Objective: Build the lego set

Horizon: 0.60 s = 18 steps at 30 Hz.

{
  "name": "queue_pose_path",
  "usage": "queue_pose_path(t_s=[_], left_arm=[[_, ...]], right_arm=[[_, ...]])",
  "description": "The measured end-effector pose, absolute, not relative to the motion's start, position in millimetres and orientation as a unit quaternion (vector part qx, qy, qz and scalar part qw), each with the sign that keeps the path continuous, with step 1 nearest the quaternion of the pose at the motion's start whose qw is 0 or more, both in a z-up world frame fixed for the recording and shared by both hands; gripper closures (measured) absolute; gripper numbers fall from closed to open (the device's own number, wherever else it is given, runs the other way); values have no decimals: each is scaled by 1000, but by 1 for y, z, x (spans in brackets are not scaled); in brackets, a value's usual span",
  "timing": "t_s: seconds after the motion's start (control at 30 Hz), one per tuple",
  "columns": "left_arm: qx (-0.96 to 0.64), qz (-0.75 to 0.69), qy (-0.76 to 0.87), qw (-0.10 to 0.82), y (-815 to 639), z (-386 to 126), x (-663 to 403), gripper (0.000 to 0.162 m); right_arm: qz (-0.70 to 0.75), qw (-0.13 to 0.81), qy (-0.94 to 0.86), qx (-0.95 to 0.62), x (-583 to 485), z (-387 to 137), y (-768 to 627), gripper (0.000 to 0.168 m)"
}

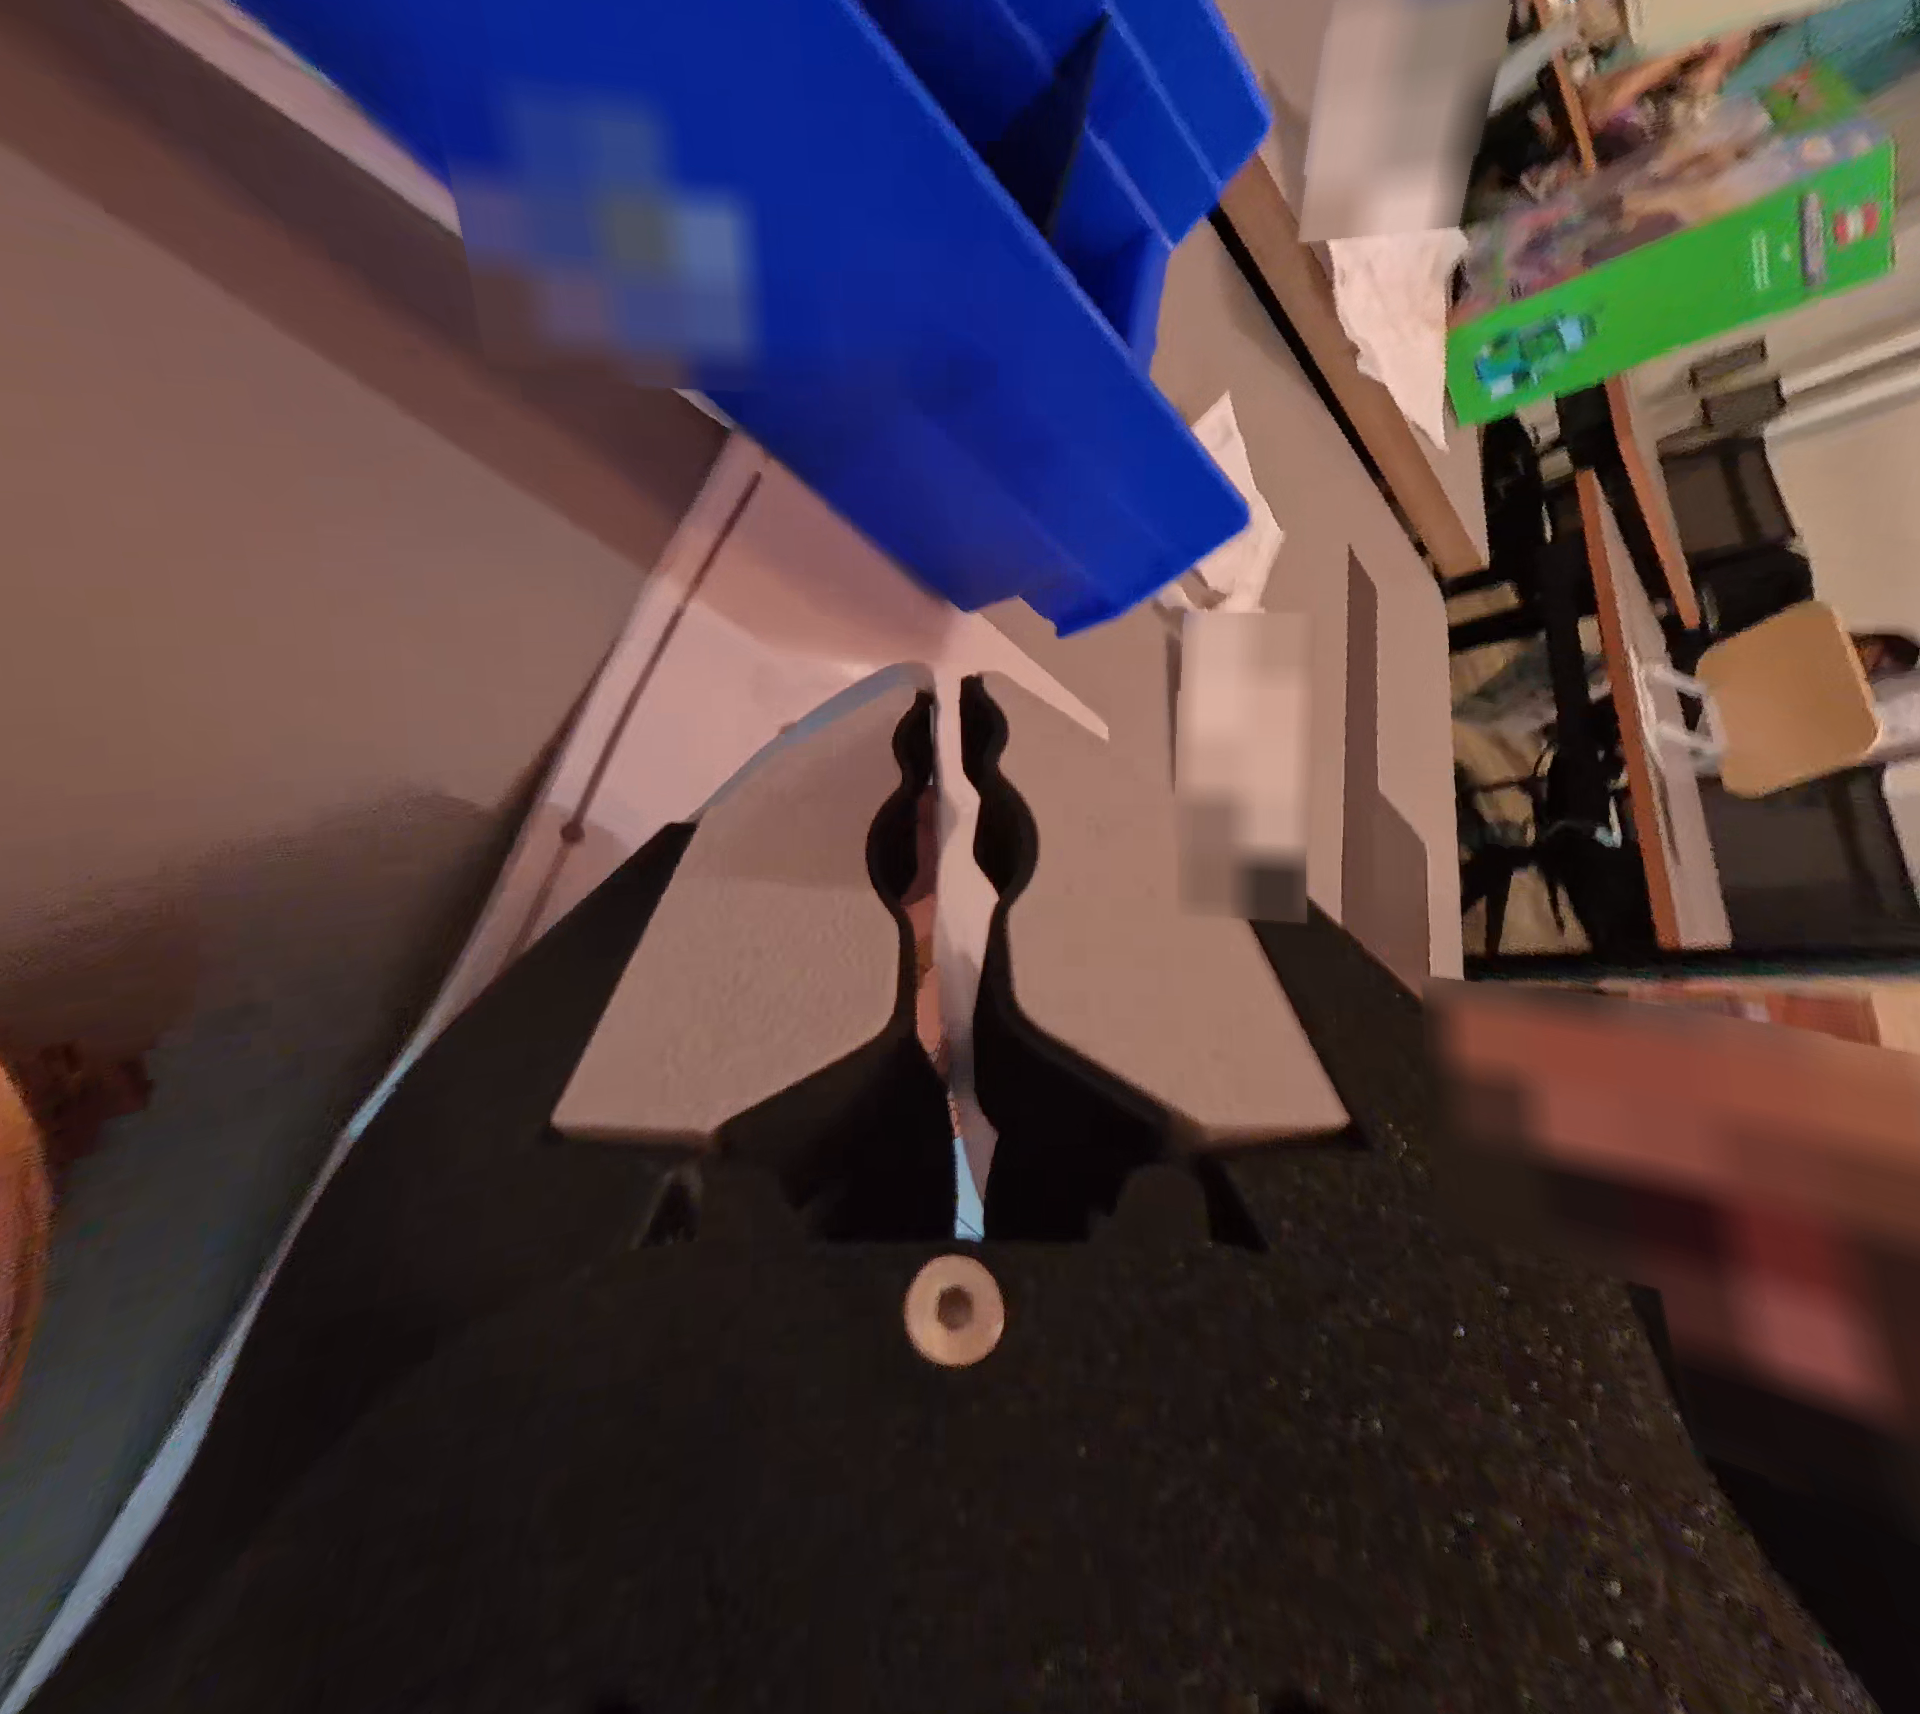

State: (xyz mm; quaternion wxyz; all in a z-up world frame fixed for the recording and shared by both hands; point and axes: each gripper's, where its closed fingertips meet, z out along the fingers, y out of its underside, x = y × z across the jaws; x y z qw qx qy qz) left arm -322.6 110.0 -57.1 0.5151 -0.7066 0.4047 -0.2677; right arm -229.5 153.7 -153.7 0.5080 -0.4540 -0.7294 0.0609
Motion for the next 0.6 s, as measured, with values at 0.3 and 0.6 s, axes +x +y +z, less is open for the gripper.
queue_pose_path(t_s=[0.3,0.6], left_arm=[[-703,-246,421,518,103,-56,-319,108],[-707,-272,371,537,110,-56,-319,101]], right_arm=[[195,556,-729,-349,-276,-115,107,130],[178,477,-504,-698,-153,-133,174,158]])
